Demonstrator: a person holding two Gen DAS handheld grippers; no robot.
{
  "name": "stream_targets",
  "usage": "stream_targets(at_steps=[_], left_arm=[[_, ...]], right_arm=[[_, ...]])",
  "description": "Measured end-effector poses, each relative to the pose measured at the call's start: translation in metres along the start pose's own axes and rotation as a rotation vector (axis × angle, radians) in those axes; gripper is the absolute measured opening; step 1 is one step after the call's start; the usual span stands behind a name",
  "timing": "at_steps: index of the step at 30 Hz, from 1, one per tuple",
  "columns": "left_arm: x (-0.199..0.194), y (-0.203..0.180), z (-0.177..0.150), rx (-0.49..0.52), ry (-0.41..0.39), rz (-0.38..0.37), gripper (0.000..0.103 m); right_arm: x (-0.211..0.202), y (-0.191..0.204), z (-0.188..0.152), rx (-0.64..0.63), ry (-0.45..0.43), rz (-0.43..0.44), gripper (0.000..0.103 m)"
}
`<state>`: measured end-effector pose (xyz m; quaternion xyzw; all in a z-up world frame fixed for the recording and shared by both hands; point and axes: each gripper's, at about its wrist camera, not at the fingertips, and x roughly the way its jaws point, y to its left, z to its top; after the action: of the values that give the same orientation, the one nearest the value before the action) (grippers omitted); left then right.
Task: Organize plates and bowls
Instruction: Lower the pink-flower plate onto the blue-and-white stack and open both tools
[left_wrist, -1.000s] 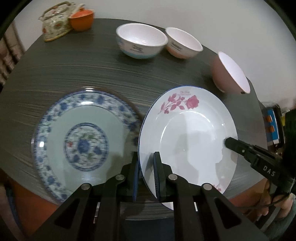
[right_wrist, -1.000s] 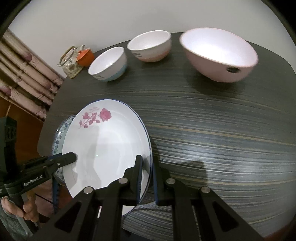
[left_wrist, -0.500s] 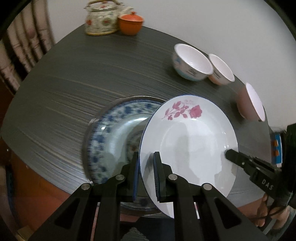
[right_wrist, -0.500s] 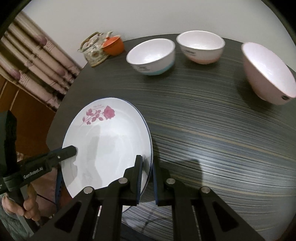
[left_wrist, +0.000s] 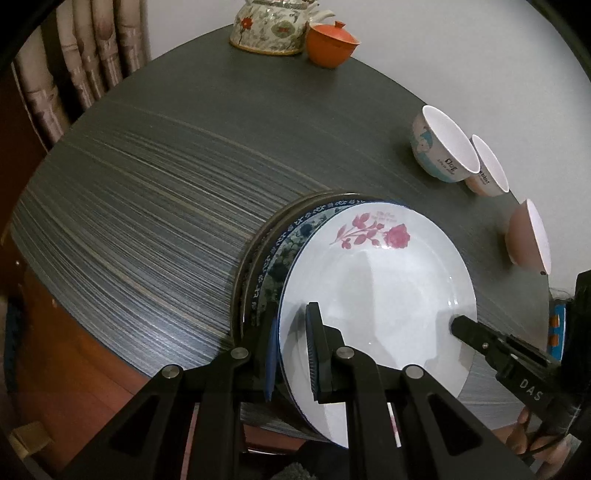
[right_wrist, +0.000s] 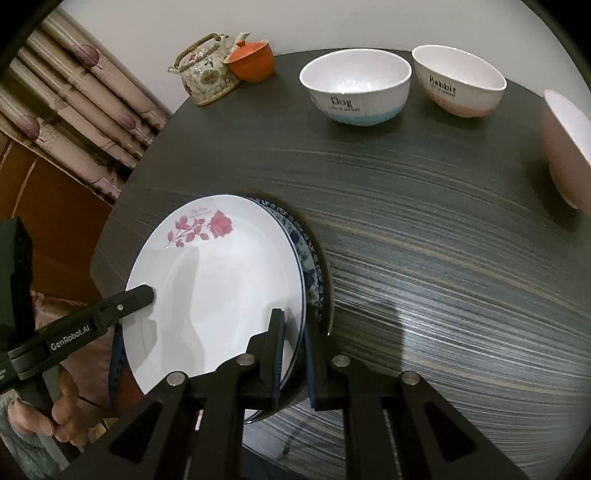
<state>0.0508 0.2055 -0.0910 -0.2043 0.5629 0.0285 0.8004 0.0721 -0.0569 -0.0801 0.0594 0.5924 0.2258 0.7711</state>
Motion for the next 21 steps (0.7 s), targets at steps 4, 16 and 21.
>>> stream_targets(at_steps=[4, 16, 21], left_arm=[[0.0, 0.001, 0.0, 0.002, -0.006, -0.006, 0.012], [0.009, 0.001, 0.001, -0.001, 0.0, 0.005, 0.012], [0.011, -0.001, 0.002, 0.0, -0.008, 0.001, 0.017]], right_arm=[[0.002, -0.003, -0.001, 0.016, -0.002, 0.01, 0.01], [0.005, 0.01, -0.006, -0.013, -0.009, -0.028, 0.013], [0.004, 0.015, -0.006, -0.011, -0.01, -0.065, 0.014]])
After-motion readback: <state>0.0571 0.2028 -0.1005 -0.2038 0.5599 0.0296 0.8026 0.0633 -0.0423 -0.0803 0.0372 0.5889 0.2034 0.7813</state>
